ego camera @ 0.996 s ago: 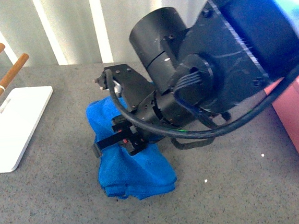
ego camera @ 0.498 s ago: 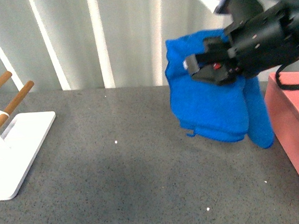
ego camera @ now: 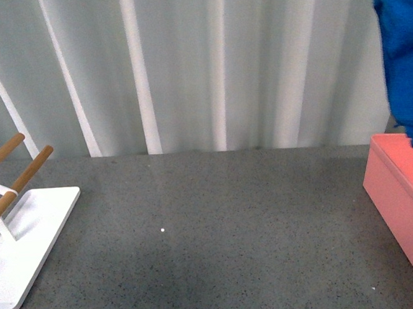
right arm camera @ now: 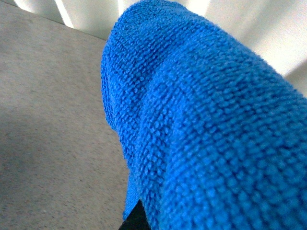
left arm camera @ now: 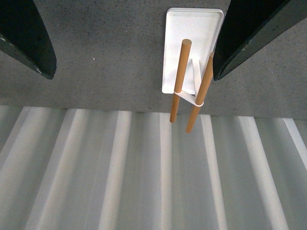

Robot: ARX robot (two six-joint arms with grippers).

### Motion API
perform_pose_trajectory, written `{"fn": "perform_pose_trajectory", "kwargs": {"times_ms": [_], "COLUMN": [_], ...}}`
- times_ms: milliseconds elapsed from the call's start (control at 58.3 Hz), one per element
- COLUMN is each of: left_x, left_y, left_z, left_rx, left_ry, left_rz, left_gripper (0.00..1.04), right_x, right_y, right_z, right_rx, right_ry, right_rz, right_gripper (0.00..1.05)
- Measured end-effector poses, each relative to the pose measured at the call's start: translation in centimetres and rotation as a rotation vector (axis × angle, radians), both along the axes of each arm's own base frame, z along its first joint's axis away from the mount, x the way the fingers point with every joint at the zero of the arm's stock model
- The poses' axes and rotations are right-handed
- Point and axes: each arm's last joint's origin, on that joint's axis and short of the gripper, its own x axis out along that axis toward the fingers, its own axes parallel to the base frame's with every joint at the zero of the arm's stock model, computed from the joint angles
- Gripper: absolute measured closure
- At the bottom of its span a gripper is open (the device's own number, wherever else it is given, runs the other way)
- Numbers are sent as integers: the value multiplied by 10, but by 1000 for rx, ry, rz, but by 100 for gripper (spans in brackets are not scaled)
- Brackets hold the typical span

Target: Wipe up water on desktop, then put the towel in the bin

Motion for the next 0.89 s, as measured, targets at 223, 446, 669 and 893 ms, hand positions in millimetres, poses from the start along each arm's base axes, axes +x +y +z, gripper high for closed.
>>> {"fn": "perform_pose_trajectory", "kwargs": {"times_ms": [223,446,669,893], "left_x": [0,0,0,0], "left_y": [0,0,0,0], "left_z": [0,0,0,0], "left_rx": [0,0,0,0], "left_ry": [0,0,0,0], "left_rz": [0,0,0,0], "left_gripper": [7,7,7,7], "right_x": [13,20,23,22], "right_y": [-60,-91,-103,-104], "right_z": [1,-24,-48,-55], "right_rx": [21,30,37,30], "right_ry": [102,187,231,241], "right_rz": [-185,-254,-282,-296], "right_gripper": [100,100,100,100]}}
